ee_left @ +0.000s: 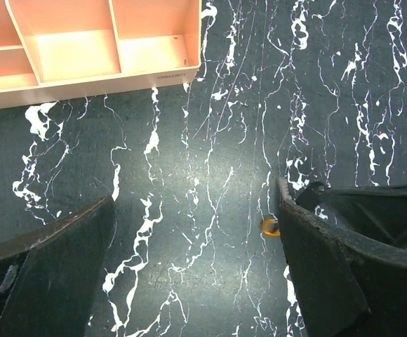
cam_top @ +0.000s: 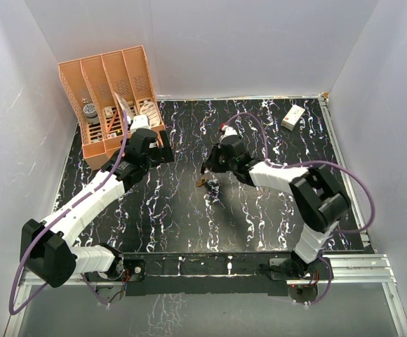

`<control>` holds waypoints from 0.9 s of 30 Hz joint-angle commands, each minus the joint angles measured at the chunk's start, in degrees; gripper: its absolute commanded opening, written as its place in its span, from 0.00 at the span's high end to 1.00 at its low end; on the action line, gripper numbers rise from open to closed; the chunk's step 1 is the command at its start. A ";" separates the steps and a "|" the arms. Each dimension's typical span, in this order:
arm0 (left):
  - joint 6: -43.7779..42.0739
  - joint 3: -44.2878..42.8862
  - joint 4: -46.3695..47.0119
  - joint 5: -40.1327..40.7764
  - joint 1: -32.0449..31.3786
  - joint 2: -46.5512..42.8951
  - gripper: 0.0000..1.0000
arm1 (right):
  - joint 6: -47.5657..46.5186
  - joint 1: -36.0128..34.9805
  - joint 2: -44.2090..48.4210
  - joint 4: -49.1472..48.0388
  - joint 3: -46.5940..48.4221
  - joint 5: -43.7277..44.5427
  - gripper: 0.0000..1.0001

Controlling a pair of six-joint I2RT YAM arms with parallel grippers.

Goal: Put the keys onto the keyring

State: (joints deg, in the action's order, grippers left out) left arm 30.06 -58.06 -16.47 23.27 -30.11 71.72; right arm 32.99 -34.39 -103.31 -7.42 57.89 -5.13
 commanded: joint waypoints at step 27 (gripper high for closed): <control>0.70 0.14 0.87 -1.74 0.35 -2.38 0.01 | -7.77 0.22 27.50 -8.58 -5.84 14.12 1.00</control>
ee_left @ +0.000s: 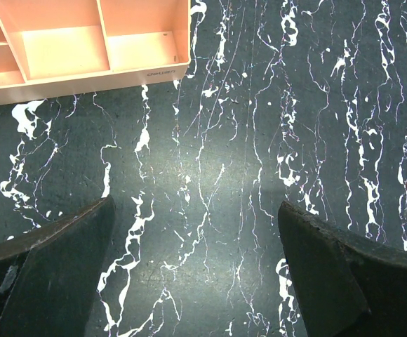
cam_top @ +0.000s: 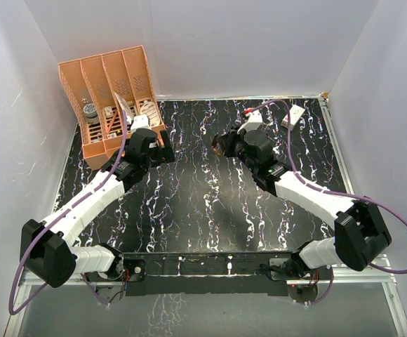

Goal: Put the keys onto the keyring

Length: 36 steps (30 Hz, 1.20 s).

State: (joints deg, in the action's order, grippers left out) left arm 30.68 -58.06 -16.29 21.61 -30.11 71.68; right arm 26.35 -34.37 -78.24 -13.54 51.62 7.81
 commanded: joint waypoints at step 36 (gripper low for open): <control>0.04 0.91 0.72 0.54 0.33 -2.52 0.01 | 3.58 -3.76 -10.11 -4.58 -1.50 -6.98 1.00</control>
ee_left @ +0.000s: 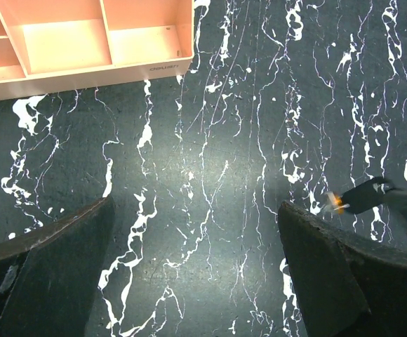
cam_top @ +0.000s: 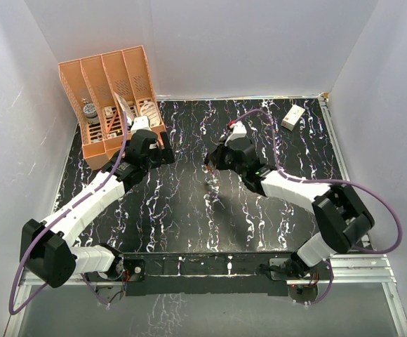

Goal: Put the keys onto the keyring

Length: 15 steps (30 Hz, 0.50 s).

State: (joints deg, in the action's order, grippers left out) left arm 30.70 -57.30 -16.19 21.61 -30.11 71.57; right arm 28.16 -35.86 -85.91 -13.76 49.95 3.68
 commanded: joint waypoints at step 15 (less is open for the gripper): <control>-0.02 0.60 0.36 0.92 0.41 -2.84 0.01 | 2.87 -5.68 -9.79 -4.36 3.53 -0.32 1.00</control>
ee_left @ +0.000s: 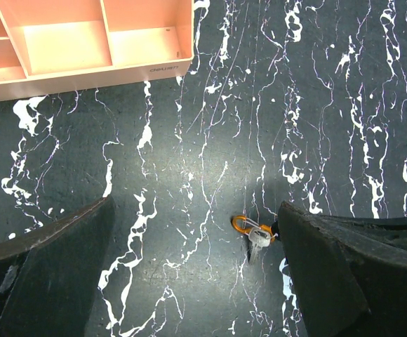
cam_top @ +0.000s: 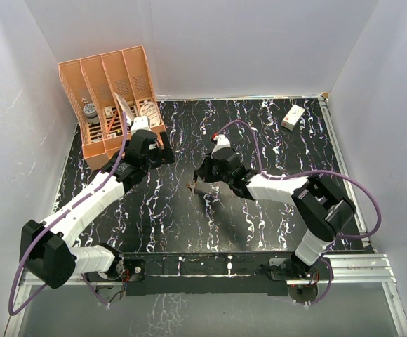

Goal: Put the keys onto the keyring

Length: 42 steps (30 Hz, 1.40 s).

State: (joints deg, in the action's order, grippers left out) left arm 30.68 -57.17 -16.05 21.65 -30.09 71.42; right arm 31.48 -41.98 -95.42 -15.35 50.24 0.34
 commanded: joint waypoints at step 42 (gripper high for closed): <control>-0.90 0.69 1.64 -1.41 0.82 -0.82 0.01 | 3.59 7.17 12.07 10.34 0.67 26.89 0.02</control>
State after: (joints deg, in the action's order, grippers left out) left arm 30.41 -56.93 -15.42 20.69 -29.71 71.11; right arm 32.58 -34.76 -87.22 -6.92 51.81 19.73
